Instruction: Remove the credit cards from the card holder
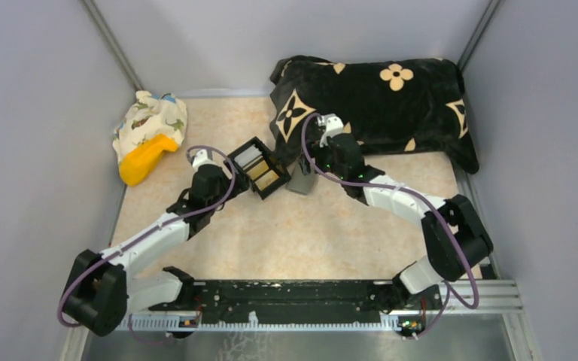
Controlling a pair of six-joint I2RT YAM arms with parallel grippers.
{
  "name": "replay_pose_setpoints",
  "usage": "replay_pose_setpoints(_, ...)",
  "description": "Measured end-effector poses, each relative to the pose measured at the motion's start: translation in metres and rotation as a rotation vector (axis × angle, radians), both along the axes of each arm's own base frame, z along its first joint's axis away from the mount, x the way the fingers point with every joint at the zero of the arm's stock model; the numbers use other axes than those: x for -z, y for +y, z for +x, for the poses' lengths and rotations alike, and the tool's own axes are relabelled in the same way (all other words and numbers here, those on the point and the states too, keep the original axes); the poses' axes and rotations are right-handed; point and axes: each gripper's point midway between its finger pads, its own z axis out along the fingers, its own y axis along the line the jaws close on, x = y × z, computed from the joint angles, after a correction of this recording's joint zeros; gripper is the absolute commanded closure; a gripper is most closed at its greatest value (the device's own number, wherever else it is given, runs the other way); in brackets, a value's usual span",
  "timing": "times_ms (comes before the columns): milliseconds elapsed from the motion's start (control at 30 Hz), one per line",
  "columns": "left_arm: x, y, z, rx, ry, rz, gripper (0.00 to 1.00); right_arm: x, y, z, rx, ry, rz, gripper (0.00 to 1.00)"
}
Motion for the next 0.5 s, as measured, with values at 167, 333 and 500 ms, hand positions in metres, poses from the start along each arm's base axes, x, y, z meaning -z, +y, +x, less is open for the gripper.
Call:
replay_pose_setpoints(167,0.0,-0.006,0.018,-0.02,0.021,0.013,0.31,-0.012,0.025,0.012,-0.049,-0.032,-0.003,0.23)
replay_pose_setpoints(333,0.006,-0.014,0.034,-0.022,0.041,0.032,0.42,0.006,0.034,0.021,-0.064,0.005,-0.023,0.23)
replay_pose_setpoints(500,0.022,-0.018,0.049,-0.028,0.084,0.079,0.47,0.014,0.037,0.015,-0.08,0.034,-0.034,0.23)
